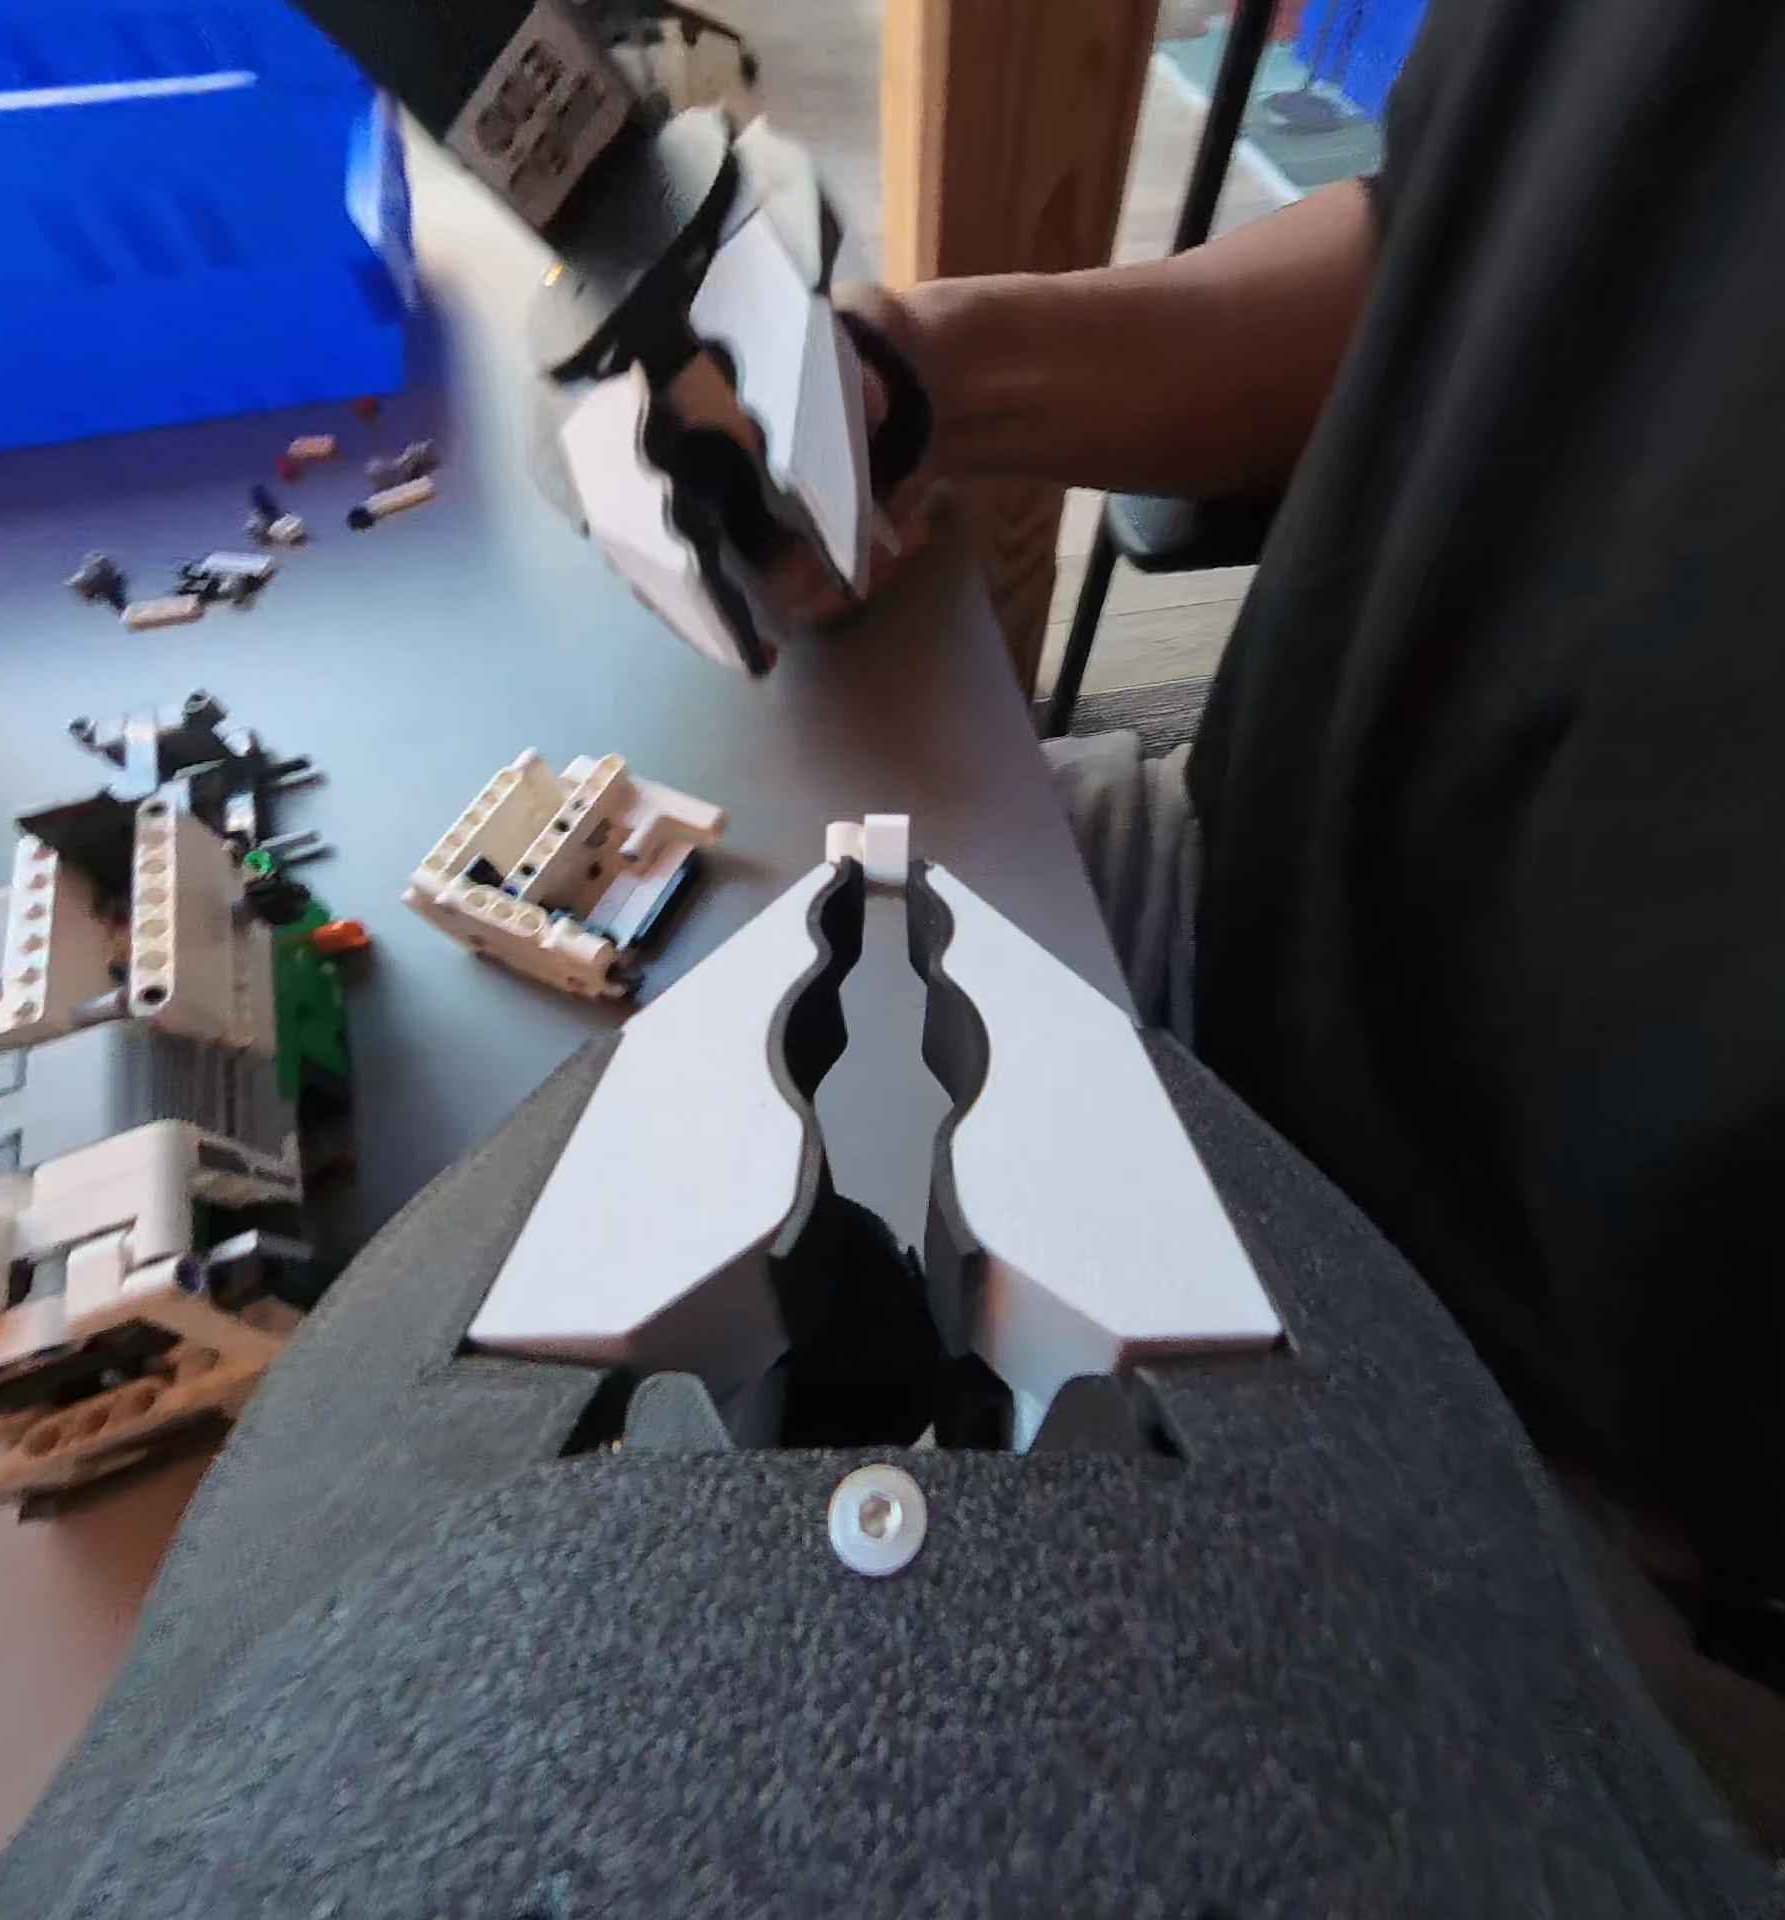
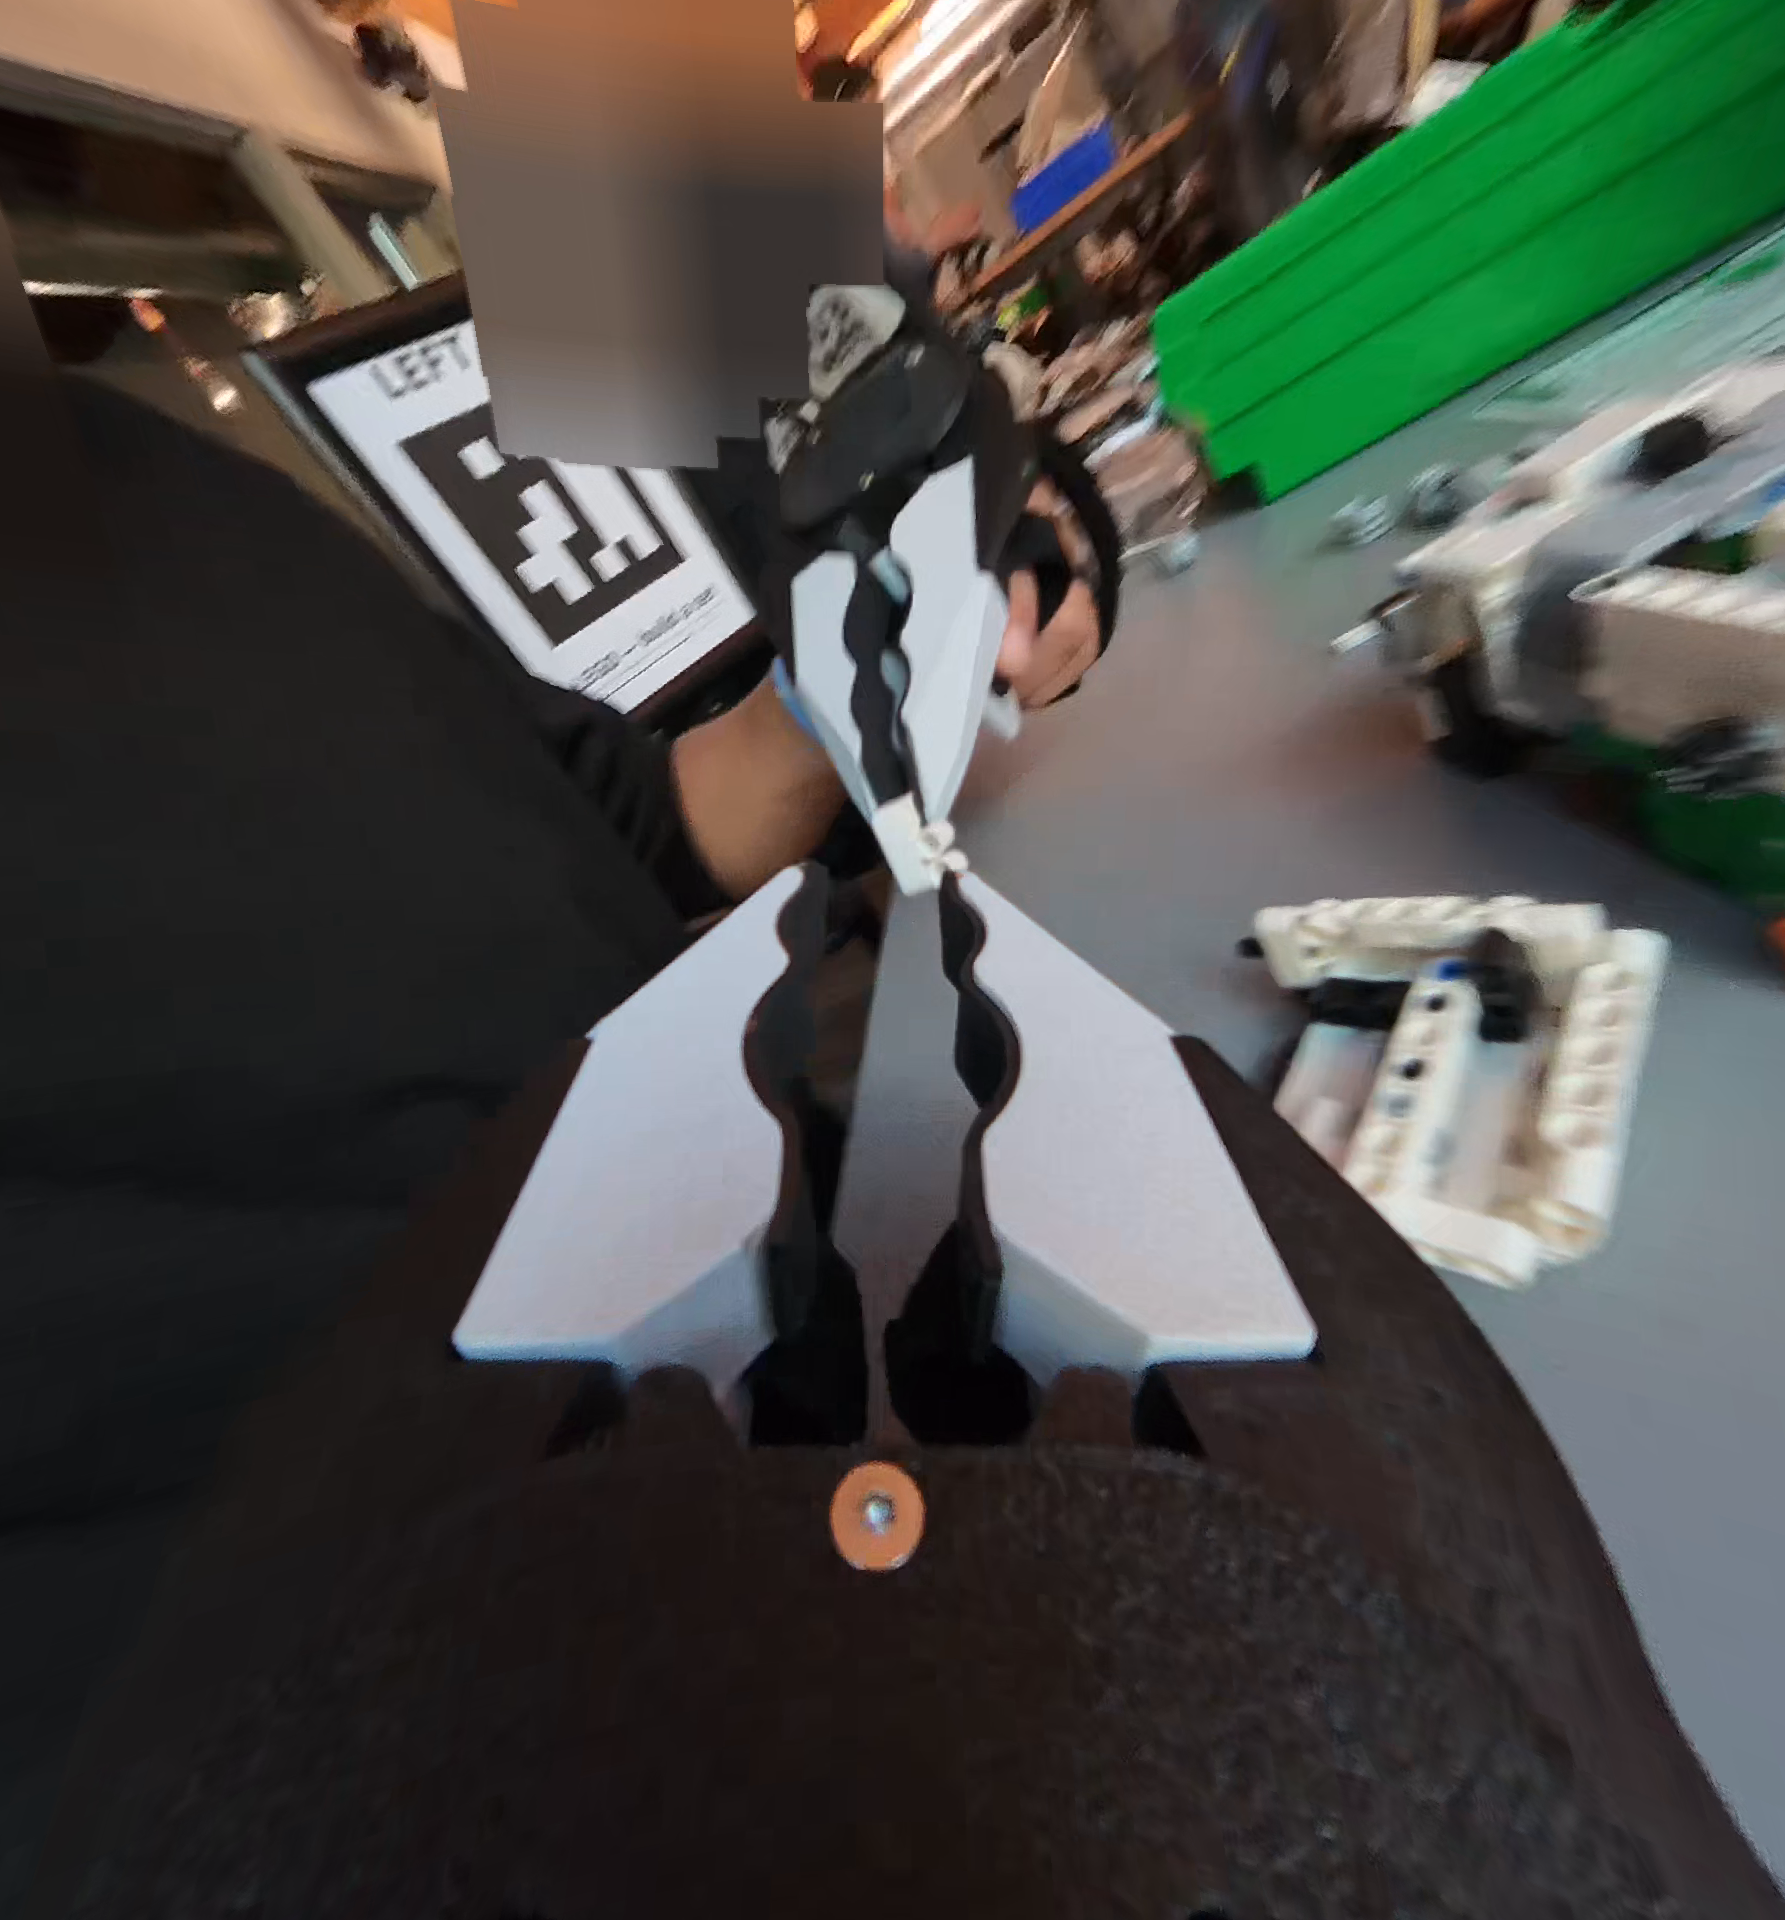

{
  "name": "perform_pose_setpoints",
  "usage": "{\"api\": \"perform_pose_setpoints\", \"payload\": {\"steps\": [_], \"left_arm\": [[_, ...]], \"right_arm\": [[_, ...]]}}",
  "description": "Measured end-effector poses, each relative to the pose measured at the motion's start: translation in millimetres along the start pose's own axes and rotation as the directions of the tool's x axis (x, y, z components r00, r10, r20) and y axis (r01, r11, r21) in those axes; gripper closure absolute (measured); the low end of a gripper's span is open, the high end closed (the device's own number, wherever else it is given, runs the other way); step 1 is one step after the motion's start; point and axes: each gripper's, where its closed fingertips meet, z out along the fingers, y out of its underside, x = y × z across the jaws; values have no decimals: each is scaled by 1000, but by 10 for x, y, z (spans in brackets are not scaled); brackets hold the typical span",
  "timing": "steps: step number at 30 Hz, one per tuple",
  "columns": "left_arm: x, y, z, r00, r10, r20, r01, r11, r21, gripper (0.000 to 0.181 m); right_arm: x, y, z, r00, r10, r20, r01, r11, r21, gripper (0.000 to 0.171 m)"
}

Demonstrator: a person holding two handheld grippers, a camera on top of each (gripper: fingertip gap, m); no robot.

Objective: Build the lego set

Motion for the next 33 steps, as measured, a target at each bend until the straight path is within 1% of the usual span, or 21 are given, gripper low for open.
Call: {"api": "perform_pose_setpoints", "payload": {"steps": [3,5,6,7,9,10,12,13,16,17,20,23,25,27,30,33], "left_arm": [[277,-135,-72,991,60,-119,-52,996,71,174],[423,-169,-101,981,89,-173,-73,993,93,174],[457,-139,-105,979,97,-178,-84,994,76,174],[459,-86,-107,981,102,-163,-95,994,47,174],[444,39,-121,987,95,-130,-96,995,-4,174],[431,101,-126,990,88,-110,-91,996,-21,174],[423,202,-131,994,77,-83,-80,996,-36,174],[410,237,-131,995,73,-65,-75,996,-37,174],[377,290,-129,998,64,-27,-65,998,-26,174],[363,283,-132,998,64,-19,-65,998,-14,174],[274,245,-146,999,51,4,-52,999,16,174],[87,198,-147,998,19,61,-23,998,55,174],[15,181,-119,998,-14,64,9,997,77,174],[-34,161,-76,998,-34,58,28,995,92,174],[-135,165,-11,997,-48,65,42,996,85,174],[-284,163,34,995,-37,94,28,996,88,174]], "right_arm": [[-262,135,228,990,65,123,-51,992,-113,142],[-340,232,374,988,58,140,-32,983,-179,141],[-366,283,427,989,49,142,-18,977,-211,141],[-363,325,459,991,28,127,3,971,-239,143],[-200,324,455,999,-36,11,37,964,-263,146],[-46,290,413,994,-60,-91,34,963,-269,145],[256,206,257,945,-104,-309,17,962,-272,140],[309,155,199,922,-120,-367,21,965,-261,134],[205,43,236,904,-151,-399,78,978,-194,124],[175,78,269,899,-171,-403,93,974,-205,125],[72,293,385,915,-183,-359,88,960,-266,136],[63,352,381,925,-192,-327,113,963,-247,141],[120,275,285,923,-162,-348,95,975,-202,141],[235,147,111,890,-166,-424,105,981,-164,141],[447,-47,-233,775,-241,-585,186,971,-154,142],[572,-154,-504,693,-250,-676,219,967,-133,144]]}}
